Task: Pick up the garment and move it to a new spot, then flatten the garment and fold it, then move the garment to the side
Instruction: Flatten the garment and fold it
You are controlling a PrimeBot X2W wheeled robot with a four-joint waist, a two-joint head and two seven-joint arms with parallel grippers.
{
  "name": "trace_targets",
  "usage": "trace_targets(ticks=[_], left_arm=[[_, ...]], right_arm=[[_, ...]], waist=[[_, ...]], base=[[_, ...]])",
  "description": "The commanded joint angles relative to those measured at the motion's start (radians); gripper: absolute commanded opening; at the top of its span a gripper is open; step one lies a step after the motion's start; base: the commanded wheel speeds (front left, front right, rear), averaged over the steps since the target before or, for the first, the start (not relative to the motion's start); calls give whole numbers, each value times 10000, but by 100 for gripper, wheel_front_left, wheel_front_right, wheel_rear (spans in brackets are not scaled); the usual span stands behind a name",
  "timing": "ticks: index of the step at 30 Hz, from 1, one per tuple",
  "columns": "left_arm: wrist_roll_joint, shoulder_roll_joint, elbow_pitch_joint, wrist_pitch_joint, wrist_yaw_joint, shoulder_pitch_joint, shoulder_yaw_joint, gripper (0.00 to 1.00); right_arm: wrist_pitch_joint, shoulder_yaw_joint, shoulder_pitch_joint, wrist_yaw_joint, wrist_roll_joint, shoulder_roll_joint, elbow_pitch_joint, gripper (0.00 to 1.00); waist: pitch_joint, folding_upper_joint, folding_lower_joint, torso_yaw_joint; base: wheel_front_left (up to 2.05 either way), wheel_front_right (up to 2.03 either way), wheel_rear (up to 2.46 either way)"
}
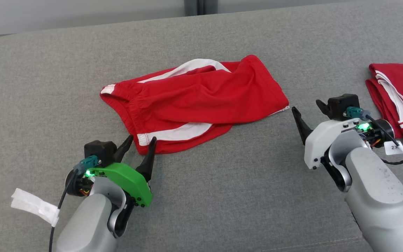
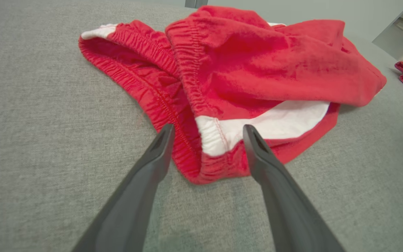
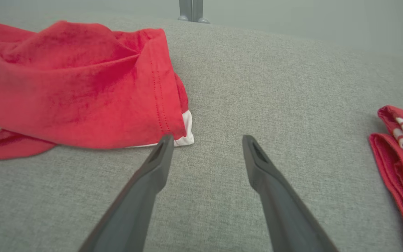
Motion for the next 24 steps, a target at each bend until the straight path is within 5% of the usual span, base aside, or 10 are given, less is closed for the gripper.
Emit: trace_targets(ticks=[1, 24], left_arm=[[-76, 28, 152, -86, -26, -244, -108, 100], [-1282, -16, 1687, -1233, -26, -1588, -1645, 100]], right_arm=[[-104, 150, -241, -17, 69, -65, 277, 100], [-1073, 2093, -1966, -17, 2328, -103, 3101, 100]], waist=[[290, 0, 0, 151], [788, 0, 0, 566]], base=[[0, 0, 0], [0, 0, 0]])
